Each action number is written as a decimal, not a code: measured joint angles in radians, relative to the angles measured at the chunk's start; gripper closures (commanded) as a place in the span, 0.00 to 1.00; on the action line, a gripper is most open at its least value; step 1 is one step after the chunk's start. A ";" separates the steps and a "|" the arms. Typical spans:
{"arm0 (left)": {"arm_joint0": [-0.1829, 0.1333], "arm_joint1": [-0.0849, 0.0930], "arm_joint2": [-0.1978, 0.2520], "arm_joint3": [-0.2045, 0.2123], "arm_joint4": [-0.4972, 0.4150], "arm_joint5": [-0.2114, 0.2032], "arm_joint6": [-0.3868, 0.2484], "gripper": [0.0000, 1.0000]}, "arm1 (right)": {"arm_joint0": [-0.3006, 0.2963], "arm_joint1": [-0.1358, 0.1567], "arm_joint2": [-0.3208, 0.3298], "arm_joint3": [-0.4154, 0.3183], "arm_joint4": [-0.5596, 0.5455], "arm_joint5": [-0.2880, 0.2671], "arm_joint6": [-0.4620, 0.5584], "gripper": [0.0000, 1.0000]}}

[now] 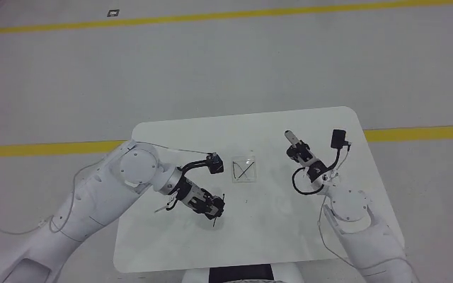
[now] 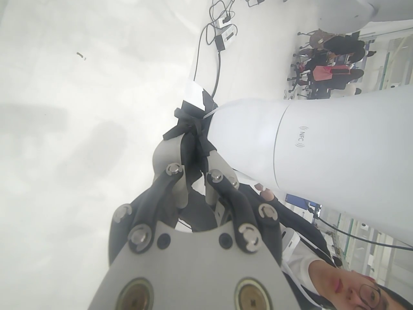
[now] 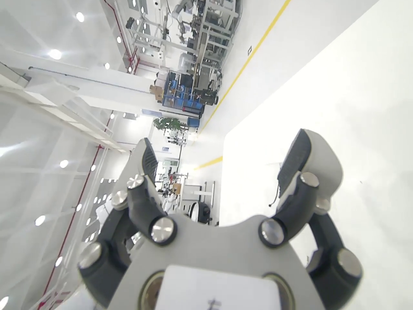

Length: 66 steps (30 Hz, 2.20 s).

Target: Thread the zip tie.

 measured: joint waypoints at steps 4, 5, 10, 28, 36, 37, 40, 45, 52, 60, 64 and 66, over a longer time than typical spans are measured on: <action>0.000 0.000 0.000 0.000 0.000 0.000 0.000 1.00 | 0.012 0.009 0.012 0.032 0.029 -0.096 0.165 0.00; 0.000 0.000 0.000 0.000 0.000 0.000 0.000 1.00 | 0.016 0.010 0.011 0.039 0.035 -0.115 0.203 0.00; 0.000 0.000 0.000 0.000 0.000 0.000 0.000 1.00 | 0.051 0.018 -0.015 0.080 0.091 -0.227 0.425 0.00; 0.000 0.000 0.000 0.000 0.000 0.000 0.000 1.00 | 0.091 0.015 -0.089 0.109 0.166 -0.239 0.586 0.00; 0.000 0.000 0.000 0.000 0.000 0.000 0.000 1.00 | 0.155 0.010 -0.162 0.164 0.292 -0.257 0.744 0.00; 0.000 0.000 0.000 0.000 0.000 0.000 0.000 1.00 | 0.155 0.010 -0.162 0.164 0.292 -0.257 0.744 0.00; 0.001 0.000 0.001 0.000 0.000 0.000 0.002 1.00 | 0.154 0.010 -0.161 0.163 0.291 -0.257 0.742 0.00; 0.005 -0.008 0.020 -0.002 -0.043 0.000 0.004 1.00 | 0.154 0.010 -0.161 0.163 0.291 -0.257 0.742 0.00; -0.026 -0.024 0.064 0.052 -0.107 0.000 0.000 1.00 | 0.154 0.010 -0.161 0.163 0.291 -0.257 0.742 0.00; -0.060 -0.037 0.104 0.109 -0.133 0.000 0.000 1.00 | 0.154 0.010 -0.161 0.163 0.291 -0.257 0.742 0.00; -0.065 -0.041 0.114 0.116 -0.136 0.000 0.000 1.00 | 0.154 0.010 -0.162 0.163 0.290 -0.256 0.741 0.00; -0.069 -0.042 0.126 0.099 -0.127 0.000 0.000 1.00 | 0.155 0.009 -0.171 0.154 0.282 -0.247 0.725 0.00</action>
